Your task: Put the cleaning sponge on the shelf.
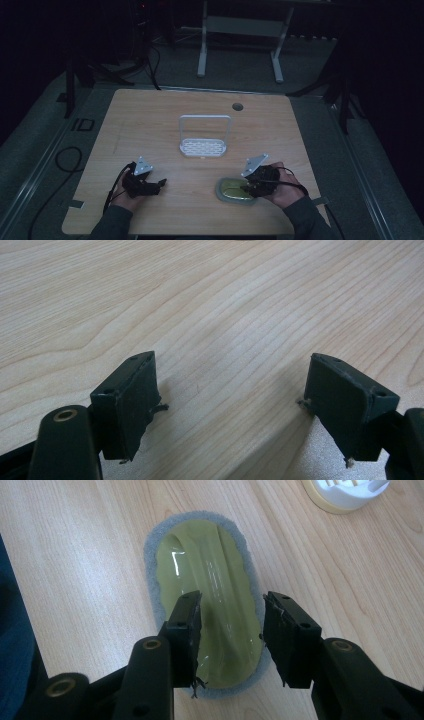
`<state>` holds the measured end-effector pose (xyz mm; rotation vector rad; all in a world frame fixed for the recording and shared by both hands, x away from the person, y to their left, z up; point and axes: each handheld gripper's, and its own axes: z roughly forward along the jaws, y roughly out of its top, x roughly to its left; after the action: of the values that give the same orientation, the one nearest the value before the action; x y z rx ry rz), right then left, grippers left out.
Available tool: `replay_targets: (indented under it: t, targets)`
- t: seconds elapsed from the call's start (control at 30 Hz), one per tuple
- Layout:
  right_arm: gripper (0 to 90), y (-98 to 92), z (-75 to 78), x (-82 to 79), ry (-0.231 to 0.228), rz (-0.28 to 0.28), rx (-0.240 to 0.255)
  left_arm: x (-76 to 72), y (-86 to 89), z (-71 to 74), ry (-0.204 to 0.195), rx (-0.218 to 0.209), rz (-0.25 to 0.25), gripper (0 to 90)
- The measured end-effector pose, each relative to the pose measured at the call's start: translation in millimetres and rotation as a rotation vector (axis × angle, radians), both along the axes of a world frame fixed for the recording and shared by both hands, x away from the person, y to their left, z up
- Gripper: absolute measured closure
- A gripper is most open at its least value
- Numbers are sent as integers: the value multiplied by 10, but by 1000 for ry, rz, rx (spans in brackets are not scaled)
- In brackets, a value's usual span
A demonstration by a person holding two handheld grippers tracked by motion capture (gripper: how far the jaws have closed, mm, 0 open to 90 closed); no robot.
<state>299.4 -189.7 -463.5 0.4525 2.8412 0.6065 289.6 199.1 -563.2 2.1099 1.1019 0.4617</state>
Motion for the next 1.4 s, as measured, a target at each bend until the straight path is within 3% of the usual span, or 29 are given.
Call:
replay_targets:
  t: [1.4]
  targets:
    - [609,151,4,98,54,74,-92,0,0,1,1,0,0,217]
